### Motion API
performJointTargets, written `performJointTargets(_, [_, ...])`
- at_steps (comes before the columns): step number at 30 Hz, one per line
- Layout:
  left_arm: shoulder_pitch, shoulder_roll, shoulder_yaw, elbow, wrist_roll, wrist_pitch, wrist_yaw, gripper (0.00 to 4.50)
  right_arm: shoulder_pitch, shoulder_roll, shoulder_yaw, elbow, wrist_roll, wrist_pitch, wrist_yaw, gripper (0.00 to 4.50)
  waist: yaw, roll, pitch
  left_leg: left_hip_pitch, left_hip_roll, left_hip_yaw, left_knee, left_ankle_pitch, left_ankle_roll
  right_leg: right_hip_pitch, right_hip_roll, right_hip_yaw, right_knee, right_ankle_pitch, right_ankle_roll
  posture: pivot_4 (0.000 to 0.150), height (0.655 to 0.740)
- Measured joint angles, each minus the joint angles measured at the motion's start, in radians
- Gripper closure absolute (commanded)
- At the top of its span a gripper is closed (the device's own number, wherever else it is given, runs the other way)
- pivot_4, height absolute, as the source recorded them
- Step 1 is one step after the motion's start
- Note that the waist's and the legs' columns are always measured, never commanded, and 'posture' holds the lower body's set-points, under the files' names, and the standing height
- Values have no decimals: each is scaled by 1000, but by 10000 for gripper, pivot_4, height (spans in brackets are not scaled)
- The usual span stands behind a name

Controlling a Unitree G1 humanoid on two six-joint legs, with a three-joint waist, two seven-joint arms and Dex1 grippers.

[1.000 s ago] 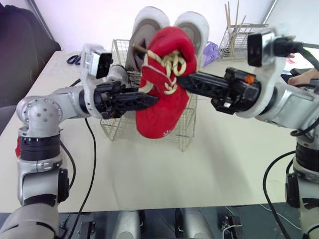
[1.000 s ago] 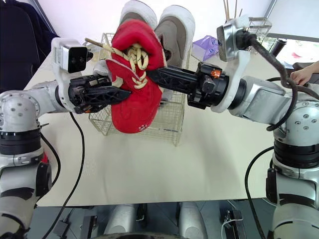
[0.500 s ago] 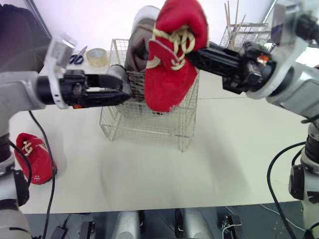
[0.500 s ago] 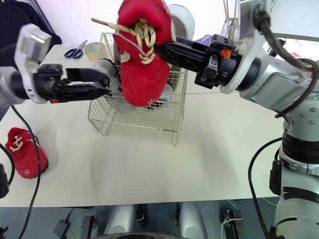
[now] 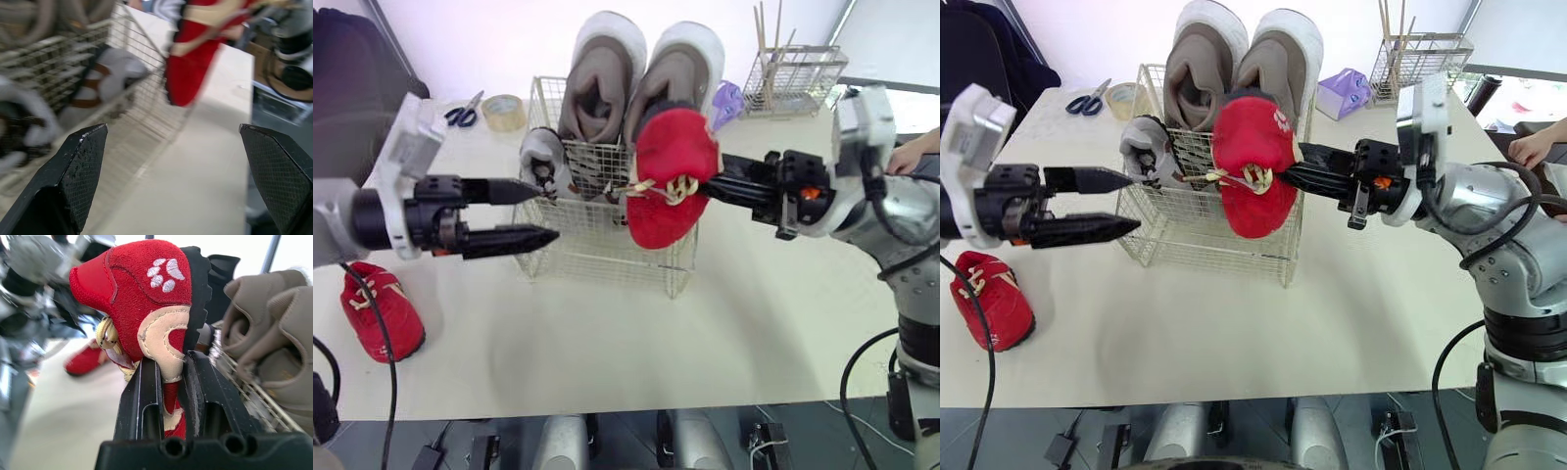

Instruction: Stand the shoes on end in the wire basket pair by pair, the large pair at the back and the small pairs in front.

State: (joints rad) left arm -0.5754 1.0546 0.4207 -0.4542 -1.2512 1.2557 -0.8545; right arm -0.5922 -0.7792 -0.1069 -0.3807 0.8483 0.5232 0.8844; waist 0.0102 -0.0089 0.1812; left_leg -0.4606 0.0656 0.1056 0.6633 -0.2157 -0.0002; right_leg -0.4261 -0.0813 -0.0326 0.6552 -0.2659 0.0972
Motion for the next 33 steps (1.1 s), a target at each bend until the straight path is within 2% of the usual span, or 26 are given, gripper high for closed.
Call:
performJointTargets(3, [30,3,2,-22,-54,-1,13,329,29,25,28,6,-74,-51,20,42954,0,0,0,0,0,0,0,0,0,0,0,0,0,0,0,1500,7400])
performJointTargets(11, [69,4,4,4,-97,-31,34,329,124,76,72,66,-221,-182,83,42954,-1,0,0,0,0,1,0,0,0,0,0,0,0,0,0,1500,7400])
performJointTargets(21, [90,4,-3,22,-115,-63,51,329,200,176,100,133,-288,-244,86,42954,-1,0,0,1,0,1,0,0,0,1,0,0,0,0,0,1500,7400])
performJointTargets(23, [91,4,-4,23,-115,-66,52,0,208,178,100,141,-296,-245,85,33021,0,0,0,1,0,1,0,0,0,1,0,0,0,0,0,1500,7400])
performJointTargets(24, [92,4,-5,23,-115,-67,53,0,219,178,100,142,-297,-245,83,29628,0,0,0,1,0,1,0,0,0,1,0,0,0,0,0,1500,7400])
performJointTargets(26, [94,4,-5,25,-115,-68,53,0,228,183,99,136,-295,-247,86,18950,-1,0,0,1,0,1,0,0,0,1,0,0,0,0,0,1500,7400])
performJointTargets(28, [96,4,-5,25,-115,-68,53,0,228,183,96,130,-294,-246,85,12170,-1,0,0,2,0,1,0,0,-1,2,0,0,0,0,0,1500,7400])
performJointTargets(33, [97,4,-12,39,-112,-75,51,0,233,160,76,113,-292,-223,80,12170,1,0,0,2,0,1,0,0,-1,2,0,0,0,0,-1,1500,7400])
